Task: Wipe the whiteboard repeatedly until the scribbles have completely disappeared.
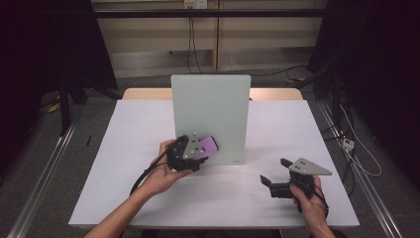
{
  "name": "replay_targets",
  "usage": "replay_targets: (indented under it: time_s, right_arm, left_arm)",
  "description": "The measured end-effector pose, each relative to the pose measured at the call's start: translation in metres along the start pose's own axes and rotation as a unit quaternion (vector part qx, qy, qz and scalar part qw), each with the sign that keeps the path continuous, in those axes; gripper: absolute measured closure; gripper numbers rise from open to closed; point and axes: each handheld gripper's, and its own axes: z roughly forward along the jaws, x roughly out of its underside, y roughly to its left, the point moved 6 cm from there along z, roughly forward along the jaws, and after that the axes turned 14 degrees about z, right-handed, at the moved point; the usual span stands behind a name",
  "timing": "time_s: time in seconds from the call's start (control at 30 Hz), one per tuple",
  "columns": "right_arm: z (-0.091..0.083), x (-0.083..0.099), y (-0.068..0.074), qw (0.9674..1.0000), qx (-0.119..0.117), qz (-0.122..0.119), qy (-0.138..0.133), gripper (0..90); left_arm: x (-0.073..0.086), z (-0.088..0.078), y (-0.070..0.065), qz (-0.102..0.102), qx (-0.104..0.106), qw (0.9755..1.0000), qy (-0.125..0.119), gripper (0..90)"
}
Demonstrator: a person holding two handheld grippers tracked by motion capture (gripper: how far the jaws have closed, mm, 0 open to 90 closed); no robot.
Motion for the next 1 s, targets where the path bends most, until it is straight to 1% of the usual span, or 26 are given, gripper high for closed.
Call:
replay_targets:
  time_s: [0.07,0.17,0.2,0.23,0.27,0.3,0.33,0.4,0.5,0.57,0.6,0.7,0.73,0.77,0.83,0.87,0.93,1.0]
  right_arm:
    - [0.000,0.000,0.000,1.0000,0.000,-0.001,0.000,4.4]
    - [0.000,0.000,0.000,1.0000,0.000,-0.002,0.001,4.4]
    - [0.000,0.000,0.000,1.0000,0.000,-0.002,0.000,4.4]
    - [0.000,0.000,0.000,1.0000,0.000,-0.001,0.001,4.4]
    - [0.000,0.000,0.000,1.0000,0.000,-0.001,0.001,4.4]
    - [0.000,0.000,0.000,1.0000,0.000,-0.002,0.001,4.4]
    - [0.000,0.000,0.000,1.0000,0.000,-0.002,0.001,4.4]
    - [0.000,0.000,0.000,1.0000,0.000,-0.001,0.001,4.4]
    - [0.000,0.000,0.000,1.0000,0.000,-0.002,0.000,4.4]
    - [0.001,0.000,0.001,1.0000,0.000,-0.002,0.001,4.4]
    - [0.000,0.000,0.001,1.0000,0.000,-0.001,0.002,4.4]
    - [0.000,0.000,0.001,1.0000,0.000,-0.001,0.001,4.4]
    - [0.000,0.000,0.001,1.0000,0.000,-0.001,0.001,4.4]
    - [0.001,0.000,0.001,1.0000,0.000,-0.001,0.001,4.4]
    - [0.001,0.000,0.001,1.0000,0.000,-0.003,0.000,4.4]
    - [0.000,0.000,0.001,1.0000,-0.001,-0.003,0.000,4.4]
    - [0.000,0.000,0.001,1.0000,-0.001,-0.003,0.000,4.4]
    - [0.000,0.000,0.000,1.0000,-0.001,-0.002,0.000,4.4]
  left_arm:
    - [0.001,-0.009,0.011,-0.012,-0.017,0.9997,-0.008,41.0]
    - [0.003,-0.019,0.023,-0.022,-0.035,0.9991,-0.014,41.0]
    - [0.004,-0.022,0.027,-0.028,-0.043,0.9985,-0.017,41.0]
    - [0.005,-0.025,0.030,-0.030,-0.046,0.9983,-0.018,41.0]
    - [0.005,-0.027,0.032,-0.037,-0.050,0.9978,-0.021,41.0]
    - [0.006,-0.028,0.033,-0.035,-0.051,0.9979,-0.021,41.0]
    - [0.006,-0.028,0.034,-0.037,-0.051,0.9977,-0.022,41.0]
    - [0.006,-0.027,0.032,-0.034,-0.059,0.9975,-0.019,41.0]
    - [0.004,-0.021,0.025,-0.021,-0.050,0.9984,-0.014,41.0]
    - [0.003,-0.016,0.019,-0.016,-0.043,0.9988,-0.015,40.9]
    - [0.002,-0.013,0.016,-0.010,-0.040,0.9991,-0.012,41.0]
    - [-0.001,-0.002,0.003,0.006,-0.018,0.9998,-0.007,41.0]
    - [-0.002,0.003,-0.003,0.014,-0.010,0.9998,-0.002,41.0]
    - [-0.003,0.007,-0.009,0.023,-0.001,0.9997,0.002,41.0]
    - [-0.004,0.016,-0.019,0.034,0.014,0.9993,0.005,41.0]
    - [-0.004,0.020,-0.023,0.040,0.022,0.9989,0.010,41.0]
    - [-0.004,0.025,-0.032,0.043,0.034,0.9984,0.015,41.0]
    - [-0.003,0.030,-0.038,0.047,0.046,0.9978,0.012,41.0]
